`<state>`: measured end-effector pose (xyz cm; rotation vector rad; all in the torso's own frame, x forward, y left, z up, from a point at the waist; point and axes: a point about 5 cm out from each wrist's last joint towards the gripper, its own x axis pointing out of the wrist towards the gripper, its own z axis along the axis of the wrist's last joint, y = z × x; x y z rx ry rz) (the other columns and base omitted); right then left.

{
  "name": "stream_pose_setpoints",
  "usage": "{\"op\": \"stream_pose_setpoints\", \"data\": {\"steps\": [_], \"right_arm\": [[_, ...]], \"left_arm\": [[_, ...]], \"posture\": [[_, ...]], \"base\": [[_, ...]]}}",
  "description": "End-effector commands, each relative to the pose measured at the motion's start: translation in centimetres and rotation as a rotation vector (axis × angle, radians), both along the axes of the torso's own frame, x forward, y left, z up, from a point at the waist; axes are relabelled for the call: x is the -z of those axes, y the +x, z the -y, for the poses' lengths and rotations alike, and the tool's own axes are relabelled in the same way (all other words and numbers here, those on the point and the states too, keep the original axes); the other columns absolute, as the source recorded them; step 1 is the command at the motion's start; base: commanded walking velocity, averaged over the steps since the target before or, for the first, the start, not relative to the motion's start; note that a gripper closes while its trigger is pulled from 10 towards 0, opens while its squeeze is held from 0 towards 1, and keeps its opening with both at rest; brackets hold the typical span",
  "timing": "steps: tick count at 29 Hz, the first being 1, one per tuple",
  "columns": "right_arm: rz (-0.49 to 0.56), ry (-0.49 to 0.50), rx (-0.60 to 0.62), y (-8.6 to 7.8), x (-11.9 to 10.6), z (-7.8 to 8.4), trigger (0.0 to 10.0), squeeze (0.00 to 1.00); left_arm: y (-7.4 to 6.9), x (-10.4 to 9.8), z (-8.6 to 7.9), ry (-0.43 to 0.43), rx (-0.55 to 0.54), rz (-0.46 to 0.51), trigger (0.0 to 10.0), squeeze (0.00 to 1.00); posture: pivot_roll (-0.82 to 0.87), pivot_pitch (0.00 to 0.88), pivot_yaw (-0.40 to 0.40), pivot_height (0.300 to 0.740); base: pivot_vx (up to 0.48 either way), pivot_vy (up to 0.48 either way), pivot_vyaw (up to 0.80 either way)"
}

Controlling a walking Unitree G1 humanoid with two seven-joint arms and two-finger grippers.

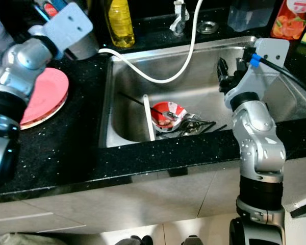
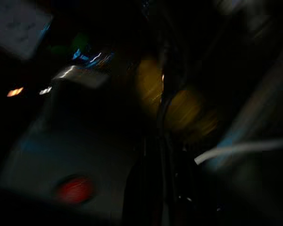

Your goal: Kitchen organization

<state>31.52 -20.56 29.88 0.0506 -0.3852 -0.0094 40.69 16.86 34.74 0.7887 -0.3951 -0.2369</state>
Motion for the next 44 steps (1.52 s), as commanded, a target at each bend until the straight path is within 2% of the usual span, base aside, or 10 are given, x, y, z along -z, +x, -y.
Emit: {"op": "stream_pose_setpoints", "data": {"steps": [1,6,9,15,21,35,36,41,42,44], "right_arm": [[0.027,-0.026,0.009,-0.2,-0.5,-0.2,10.0,0.00],[0.037,-0.107,0.043,-0.3,-0.8,-0.1,10.0,0.00],[0.051,-0.142,0.075,-0.8,-1.0,0.0,10.0,0.00],[0.053,-0.154,0.094,-1.1,-1.1,0.6,10.0,0.00],[0.037,-0.158,0.061,-0.5,-0.7,0.1,10.0,0.00],[0.037,-0.166,-0.035,1.1,-1.1,-1.8,10.0,0.00],[0.038,-0.165,-0.039,1.2,-1.1,-1.9,10.0,0.00],[0.038,-0.163,-0.037,1.1,-0.9,-1.8,10.0,0.00],[0.037,-0.161,-0.034,1.1,-0.9,-1.7,10.0,0.00],[0.036,-0.158,-0.027,1.0,-0.7,-1.5,10.0,0.00]], "left_arm": [[0.1,0.4,1.1,-0.112,0.075,-0.061,10.0,0.00],[0.8,2.2,4.2,-0.273,0.161,-0.264,10.0,0.00],[0.6,3.8,7.5,-0.478,0.315,-0.489,10.0,0.00],[0.0,7.6,7.6,-0.619,0.293,-0.707,10.0,0.00],[-0.6,8.2,6.5,-0.764,0.285,-0.763,10.0,0.00],[-2.6,9.4,6.3,-0.813,0.271,-0.802,10.0,0.00],[-2.7,9.4,6.3,-0.819,0.263,-0.797,10.0,1.00],[-2.7,7.5,5.7,-0.889,0.297,-0.692,10.0,0.96],[-2.9,7.1,5.6,-0.892,0.312,-0.674,10.0,0.00],[-3.2,6.2,5.3,-0.917,0.344,-0.620,10.0,0.00]], "posture": [[-0.01,0.090,0.118,0.740],[-0.02,0.084,0.126,0.740],[-0.04,0.074,0.148,0.740],[-0.04,0.064,0.128,0.740],[-0.03,0.051,0.081,0.740],[0.00,0.030,0.020,0.740],[0.00,0.030,0.020,0.740],[-0.01,0.032,0.032,0.740],[-0.01,0.032,0.032,0.740],[-0.01,0.032,0.032,0.740]], "base": [[0.000,0.000,0.00],[0.000,0.000,0.00],[0.000,0.000,0.00],[0.000,0.000,0.00],[0.000,0.000,0.00],[0.000,0.000,0.00],[0.000,0.000,0.00],[0.000,0.000,0.00],[0.000,0.000,0.00],[0.000,0.000,0.00]]}}
